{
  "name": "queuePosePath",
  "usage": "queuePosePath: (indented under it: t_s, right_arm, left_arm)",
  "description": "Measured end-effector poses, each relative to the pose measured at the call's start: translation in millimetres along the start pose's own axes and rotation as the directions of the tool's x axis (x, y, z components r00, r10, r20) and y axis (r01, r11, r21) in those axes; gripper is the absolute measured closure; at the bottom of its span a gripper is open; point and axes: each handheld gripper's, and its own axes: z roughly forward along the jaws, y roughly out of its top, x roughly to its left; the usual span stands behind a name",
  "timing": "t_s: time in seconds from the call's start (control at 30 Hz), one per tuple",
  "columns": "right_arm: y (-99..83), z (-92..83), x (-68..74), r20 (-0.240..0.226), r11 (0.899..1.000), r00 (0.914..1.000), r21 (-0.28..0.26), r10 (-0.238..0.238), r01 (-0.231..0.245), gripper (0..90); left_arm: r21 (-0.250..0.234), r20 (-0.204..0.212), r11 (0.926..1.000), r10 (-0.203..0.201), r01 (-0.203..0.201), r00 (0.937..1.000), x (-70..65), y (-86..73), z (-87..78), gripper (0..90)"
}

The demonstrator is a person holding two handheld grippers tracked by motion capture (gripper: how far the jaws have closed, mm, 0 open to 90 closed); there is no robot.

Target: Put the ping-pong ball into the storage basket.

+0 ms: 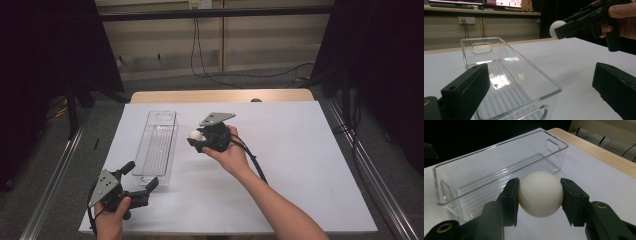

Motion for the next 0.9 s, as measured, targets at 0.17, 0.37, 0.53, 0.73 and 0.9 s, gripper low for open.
queuePosePath:
  t_s: [0.17,0.37,0.53,0.73,0.9]
  right_arm:
    - [2.0,2.5,2.5,-0.008,1.0,0.9999,0.001,-0.007,0.007,51.3]
    - [4.6,4.6,6.0,-0.007,1.0,1.0,-0.003,-0.004,0.004,51.3]
    - [6.6,6.4,8.5,-0.011,1.0,0.9999,-0.004,-0.005,0.005,51.3]
    - [7.1,8.7,9.2,-0.013,1.0,0.9999,-0.007,-0.009,0.009,51.4]
    - [7.8,9.7,9.7,-0.011,1.0,0.9999,-0.008,0.001,-0.001,51.3]
  left_arm:
    - [0.0,0.0,1.0,-0.002,0.002,1.0,0.1,0.0,-0.1,1.4]
    - [0.001,0.001,1.0,-0.002,0.002,1.0,-0.7,-0.1,0.3,1.4]
    - [-0.001,0.001,1.0,-0.001,0.001,1.0,-0.6,0.1,0.3,1.4]
    - [0.005,0.006,1.0,0.004,-0.004,1.0,-0.6,0.3,0.5,1.4]
    - [0.001,0.007,1.0,0.0,0.0,1.0,-1.1,0.6,1.1,1.4]
